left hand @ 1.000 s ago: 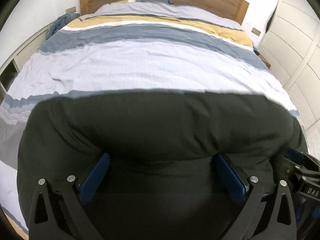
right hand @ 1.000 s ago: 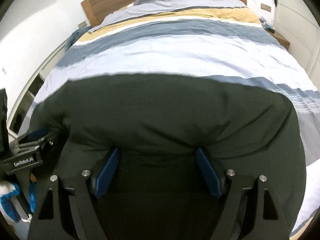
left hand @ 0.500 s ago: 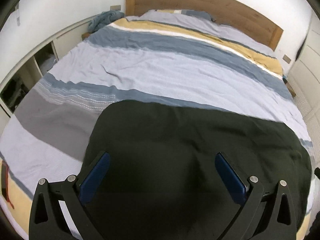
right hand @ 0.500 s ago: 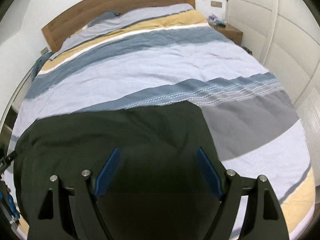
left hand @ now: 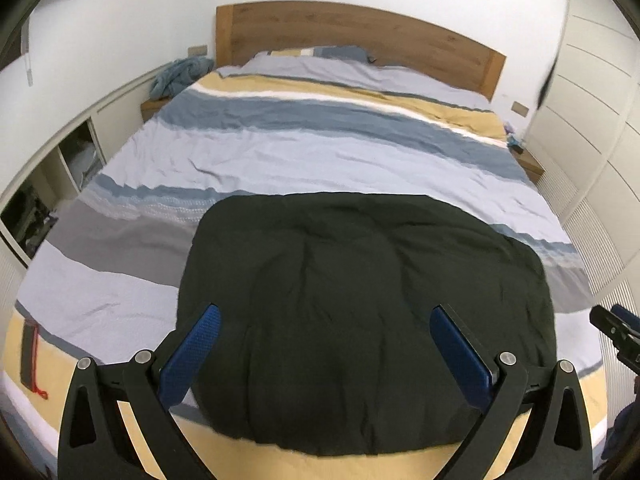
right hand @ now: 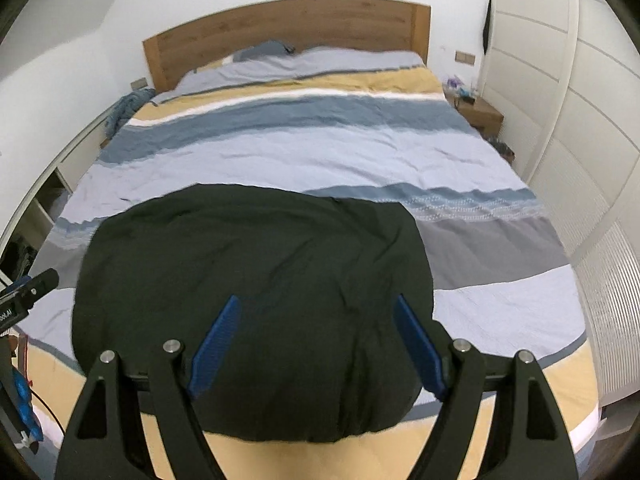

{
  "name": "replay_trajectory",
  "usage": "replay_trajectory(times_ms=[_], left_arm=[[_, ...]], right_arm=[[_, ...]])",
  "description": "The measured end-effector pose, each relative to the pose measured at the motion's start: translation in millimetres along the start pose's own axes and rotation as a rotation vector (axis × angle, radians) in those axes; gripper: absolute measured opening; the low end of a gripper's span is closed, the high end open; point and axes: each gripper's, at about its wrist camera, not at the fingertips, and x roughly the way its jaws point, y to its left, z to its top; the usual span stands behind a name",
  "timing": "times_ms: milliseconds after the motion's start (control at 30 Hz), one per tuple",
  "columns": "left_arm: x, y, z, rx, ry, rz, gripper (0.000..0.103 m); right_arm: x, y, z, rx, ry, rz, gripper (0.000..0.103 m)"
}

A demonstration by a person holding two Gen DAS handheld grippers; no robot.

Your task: Fold large clothes

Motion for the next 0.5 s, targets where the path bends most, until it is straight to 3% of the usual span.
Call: replay_trajectory(times_ms=[500], left_arm=[[-97, -5, -19, 0.067, -0.081, 0.024, 0.103]], right_arm=[[-88, 23, -29, -0.017, -0.043, 0.003, 0.079]])
